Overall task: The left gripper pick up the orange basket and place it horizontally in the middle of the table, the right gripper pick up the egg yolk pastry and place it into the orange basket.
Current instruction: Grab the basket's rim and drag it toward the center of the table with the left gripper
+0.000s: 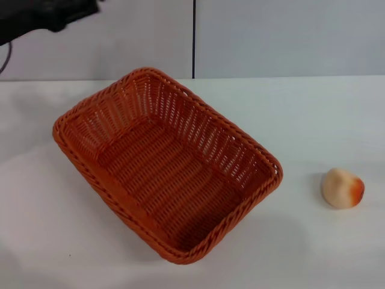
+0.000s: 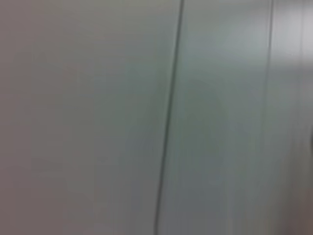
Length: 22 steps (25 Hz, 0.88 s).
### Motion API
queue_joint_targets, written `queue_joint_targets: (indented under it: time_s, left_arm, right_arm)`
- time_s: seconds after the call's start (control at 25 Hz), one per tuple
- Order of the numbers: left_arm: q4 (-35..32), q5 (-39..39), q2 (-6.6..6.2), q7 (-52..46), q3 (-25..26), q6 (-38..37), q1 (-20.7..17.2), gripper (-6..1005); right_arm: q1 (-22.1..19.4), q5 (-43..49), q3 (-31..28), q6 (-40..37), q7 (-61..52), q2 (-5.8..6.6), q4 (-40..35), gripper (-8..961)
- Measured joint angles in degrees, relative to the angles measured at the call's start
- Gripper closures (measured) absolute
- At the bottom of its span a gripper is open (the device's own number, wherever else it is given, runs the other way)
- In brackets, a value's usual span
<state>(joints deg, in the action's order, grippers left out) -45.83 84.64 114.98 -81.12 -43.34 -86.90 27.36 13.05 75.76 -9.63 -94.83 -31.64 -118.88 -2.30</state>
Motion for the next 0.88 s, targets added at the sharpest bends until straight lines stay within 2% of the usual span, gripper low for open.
queue_joint_targets:
  time_s: [0.04, 0.08, 0.12, 0.16, 0.2, 0.24, 0.36, 0.4, 0.44, 0.64, 0.8, 0.88]
  left_arm:
    - [0.0, 0.0, 0.00, 0.0, 0.0, 0.0, 0.0, 198]
    - [-3.6, 7.2, -0.38, -5.2, 0.0, 0.9, 2.1, 199]
    - [-3.6, 7.2, -0.38, -5.2, 0.0, 0.9, 2.1, 200]
    - [-6.1, 12.2, -0.30, -8.2, 0.0, 1.6, 3.4, 201]
    - [-8.6, 17.1, 0.03, -11.1, 0.0, 2.3, 4.6, 202]
    - [-8.6, 17.1, 0.03, -11.1, 0.0, 2.3, 4.6, 203]
    - [-15.4, 32.5, 1.23, -19.7, -0.1, 3.7, 8.6, 206]
    - [-15.4, 32.5, 1.23, -19.7, -0.1, 3.7, 8.6, 207]
    - [-16.6, 36.5, 1.60, -21.6, -0.1, 4.0, 9.7, 208]
    - [-17.9, 43.8, 2.72, -22.9, -0.2, 5.0, 11.3, 214]
    - [-17.3, 45.0, 2.84, -23.0, -0.7, 6.0, 11.4, 218]
    - [-16.2, 45.4, 2.88, -23.0, -2.9, 8.5, 11.0, 220]
  right_arm:
    - [-0.1, -0.1, 0.0, 0.1, 0.0, -0.01, 0.2, 322]
    - [-0.1, -0.1, 0.0, 0.1, 0.0, -0.01, 0.2, 322]
    - [-0.1, -0.1, 0.0, 0.2, 0.0, -0.01, 0.3, 322]
    - [-0.1, -0.1, -0.1, 0.2, 0.0, -0.03, 0.4, 323]
    - [-0.1, -0.1, -0.1, 0.3, 0.0, -0.06, 0.6, 323]
    - [-0.1, -0.1, -0.1, 0.3, 0.0, -0.10, 0.9, 323]
    - [-0.3, -0.1, -0.1, 0.3, 0.0, -0.11, 1.4, 324]
    - [-0.3, -0.1, -0.1, 0.3, 0.0, -0.11, 1.4, 324]
    - [-0.4, -0.2, -0.1, 0.3, 0.0, -0.12, 1.7, 325]
    - [-0.8, -0.3, -0.1, 0.4, 0.0, -0.12, 2.2, 326]
    - [-0.9, -0.3, -0.1, 0.4, 0.0, -0.13, 2.4, 328]
    - [-0.9, -0.3, -0.1, 0.4, 0.0, -0.12, 2.5, 328]
